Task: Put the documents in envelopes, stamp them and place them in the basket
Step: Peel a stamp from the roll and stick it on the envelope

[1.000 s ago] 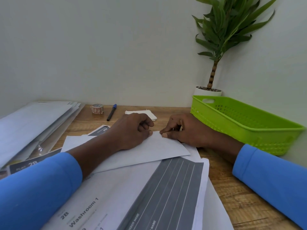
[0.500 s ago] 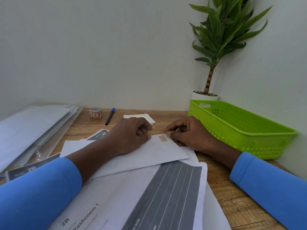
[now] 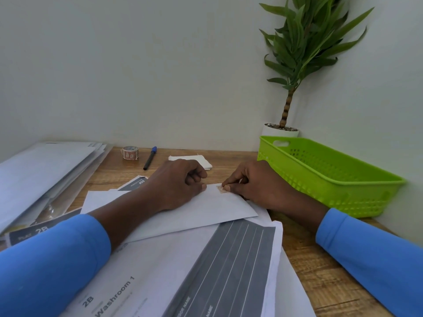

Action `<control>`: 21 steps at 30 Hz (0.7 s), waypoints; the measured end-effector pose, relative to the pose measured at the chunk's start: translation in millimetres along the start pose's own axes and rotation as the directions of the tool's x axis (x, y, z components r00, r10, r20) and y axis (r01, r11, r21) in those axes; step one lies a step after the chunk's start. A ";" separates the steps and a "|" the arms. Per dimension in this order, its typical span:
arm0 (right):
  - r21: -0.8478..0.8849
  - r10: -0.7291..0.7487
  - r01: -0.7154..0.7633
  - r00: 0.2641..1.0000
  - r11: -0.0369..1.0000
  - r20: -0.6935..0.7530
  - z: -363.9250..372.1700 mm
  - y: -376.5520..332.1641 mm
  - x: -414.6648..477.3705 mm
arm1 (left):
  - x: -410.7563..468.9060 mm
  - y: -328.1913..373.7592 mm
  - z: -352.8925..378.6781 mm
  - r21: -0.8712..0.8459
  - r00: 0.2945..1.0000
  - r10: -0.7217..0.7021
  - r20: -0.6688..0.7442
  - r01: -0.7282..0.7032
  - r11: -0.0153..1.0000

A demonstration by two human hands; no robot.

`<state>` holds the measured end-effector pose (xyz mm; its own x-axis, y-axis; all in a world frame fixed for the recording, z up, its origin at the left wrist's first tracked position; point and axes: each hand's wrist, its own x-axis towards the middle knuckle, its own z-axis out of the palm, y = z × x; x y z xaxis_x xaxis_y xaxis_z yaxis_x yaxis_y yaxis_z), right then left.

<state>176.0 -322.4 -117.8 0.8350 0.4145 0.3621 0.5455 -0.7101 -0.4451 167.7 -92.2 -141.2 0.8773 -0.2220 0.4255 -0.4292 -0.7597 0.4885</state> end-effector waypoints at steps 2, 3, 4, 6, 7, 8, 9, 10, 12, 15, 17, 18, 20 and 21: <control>-0.037 -0.003 0.003 1.000 0.999 -0.003 -0.2 -2.5 -1.1 | -0.1 -0.1 0.0 0.006 1.000 0.004 -0.004 -0.004 1.000; -0.058 -0.007 0.007 1.000 0.998 -0.001 -0.2 -3.6 -1.4 | -0.5 0.2 -0.1 0.013 1.000 0.008 -0.006 -0.008 1.000; -0.090 -0.009 0.009 1.000 0.996 0.001 0.7 -4.6 -1.9 | -0.9 0.4 -0.3 0.021 1.000 0.010 -0.008 -0.010 1.000; -0.195 -0.006 0.005 1.000 0.981 -0.006 4.2 -6.3 -4.4 | -1.6 1.6 -0.5 0.031 1.000 0.013 -0.006 -0.013 0.999; -0.248 -0.004 -0.003 1.000 0.969 -0.027 6.3 -6.8 -5.7 | -1.7 1.9 -0.5 0.035 1.000 0.015 -0.004 -0.015 0.999; -0.270 -0.005 -0.014 0.998 0.963 -0.069 7.8 -6.6 -6.6 | -1.7 2.1 -0.6 0.040 1.000 0.017 -0.004 -0.017 0.999; -0.244 -0.007 -0.024 0.992 0.969 -0.128 8.2 -6.5 -7.7 | -1.4 2.2 -0.5 0.045 1.000 0.018 -0.003 -0.018 0.999; -0.182 -0.008 -0.026 0.983 0.983 -0.184 7.6 -6.7 -8.9 | -1.1 2.2 -0.6 0.049 1.000 0.018 -0.002 -0.018 0.999; -0.061 -0.002 -0.011 0.978 0.998 -0.208 5.8 -7.0 -9.4 | -0.6 1.3 -0.8 0.048 1.000 0.018 -0.004 -0.017 0.999; -0.016 0.009 -0.010 0.993 1.000 -0.114 7.4 -8.0 -8.6 | -1.6 -0.3 -0.4 0.044 1.000 0.016 -0.004 -0.016 0.999; -0.056 0.008 -0.012 0.997 0.998 -0.073 7.1 -10.0 -7.6 | -1.0 0.0 -0.4 0.042 1.000 0.017 -0.001 -0.017 0.999; -0.064 0.015 -0.019 0.998 0.998 -0.058 5.4 -10.4 -7.2 | -0.3 -0.3 -0.5 0.042 1.000 0.018 -0.002 -0.018 0.999; -0.088 0.024 -0.026 0.999 0.996 -0.025 2.2 -10.1 -7.1 | -0.5 -0.3 -0.7 0.042 1.000 0.014 -0.011 -0.014 0.999; -0.115 0.023 -0.025 1.000 0.993 -0.016 2.1 -8.9 -7.5 | -0.8 0.1 -0.9 0.044 1.000 0.017 -0.011 -0.017 0.999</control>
<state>165.0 -318.0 -118.2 0.8463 0.3887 0.3643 0.5124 -0.7810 -0.3571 166.7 -91.6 -140.8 0.8674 -0.2282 0.4422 -0.4340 -0.7818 0.4477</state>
